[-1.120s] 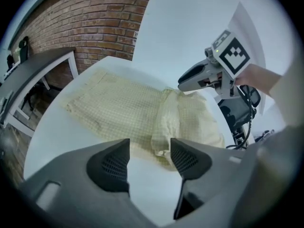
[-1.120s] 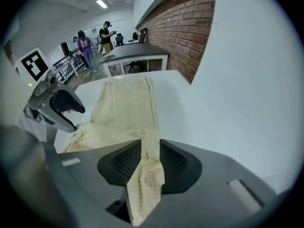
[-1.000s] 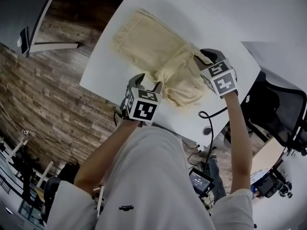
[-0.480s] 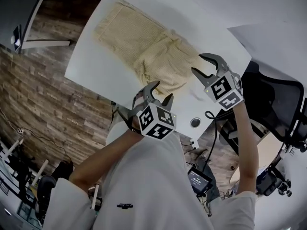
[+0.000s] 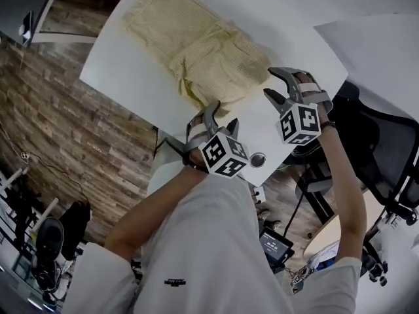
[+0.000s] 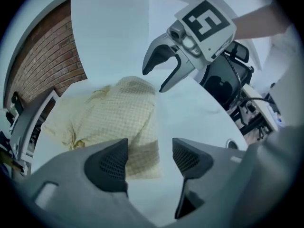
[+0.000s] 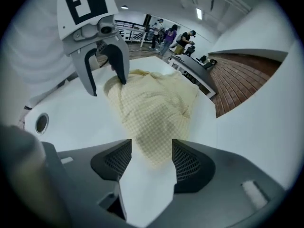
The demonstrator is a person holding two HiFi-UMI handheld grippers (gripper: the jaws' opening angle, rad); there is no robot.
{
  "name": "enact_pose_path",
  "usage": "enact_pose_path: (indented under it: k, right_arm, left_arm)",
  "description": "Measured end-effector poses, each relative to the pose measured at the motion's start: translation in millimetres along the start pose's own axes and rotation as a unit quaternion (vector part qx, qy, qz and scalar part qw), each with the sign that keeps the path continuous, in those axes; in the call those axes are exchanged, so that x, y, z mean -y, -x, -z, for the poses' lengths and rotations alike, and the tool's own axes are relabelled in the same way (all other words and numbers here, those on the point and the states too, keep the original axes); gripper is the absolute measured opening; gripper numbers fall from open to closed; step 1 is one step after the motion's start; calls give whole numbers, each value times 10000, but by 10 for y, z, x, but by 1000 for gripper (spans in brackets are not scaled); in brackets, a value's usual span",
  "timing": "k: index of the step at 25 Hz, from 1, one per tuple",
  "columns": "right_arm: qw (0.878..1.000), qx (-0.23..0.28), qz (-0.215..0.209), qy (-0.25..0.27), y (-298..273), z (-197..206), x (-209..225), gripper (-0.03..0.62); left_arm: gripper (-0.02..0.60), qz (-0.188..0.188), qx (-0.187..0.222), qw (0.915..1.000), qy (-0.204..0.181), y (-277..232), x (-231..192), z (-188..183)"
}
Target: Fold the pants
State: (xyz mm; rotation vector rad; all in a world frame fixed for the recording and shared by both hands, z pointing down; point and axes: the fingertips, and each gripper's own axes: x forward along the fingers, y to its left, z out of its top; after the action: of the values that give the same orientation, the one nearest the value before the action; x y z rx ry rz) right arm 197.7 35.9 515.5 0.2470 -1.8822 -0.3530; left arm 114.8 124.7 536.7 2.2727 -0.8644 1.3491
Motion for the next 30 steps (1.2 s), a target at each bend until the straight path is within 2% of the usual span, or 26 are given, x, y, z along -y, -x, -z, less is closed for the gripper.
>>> enact_pose_path:
  k: [4, 8, 9, 10, 13, 15, 17, 20, 25, 30]
  right_arm:
    - [9966, -48, 180, 805, -221, 54, -105, 276]
    - [9918, -100, 331, 1233, -400, 42, -163, 277]
    - [9915, -103, 362, 1248, -426, 41, -170, 276]
    - [9915, -94, 403, 1235, -442, 39, -170, 255]
    - [9926, 27, 573, 1066, -416, 1, -136, 94]
    - [9935, 130, 643, 935, -363, -36, -127, 41]
    - [9938, 197, 653, 878, -308, -81, -136, 30]
    - [9945, 287, 617, 792, -217, -148, -162, 28]
    - [9966, 329, 445, 605, 18, -140, -252, 28]
    - [9974, 354, 494, 398, 375, -157, -257, 28]
  left_arm:
    - [295, -772, -301, 9952, -529, -149, -76, 182]
    - [293, -1082, -322, 9923, -519, -149, -122, 237]
    - [268, -1150, -312, 9918, -471, -148, -148, 240]
    - [240, -1202, -300, 9915, -410, -145, -174, 239]
    - [190, -1227, -252, 9919, -206, -118, -234, 231]
    - [142, -1147, -207, 9932, -14, -89, -261, 231]
    - [111, -1009, -191, 9946, 163, -53, -274, 242]
    - [82, -738, -160, 9969, 201, 33, -231, 257]
    - [64, 108, 5, 9989, 466, 273, -5, 176]
    - [60, 849, 266, 9923, 863, 602, 201, 10]
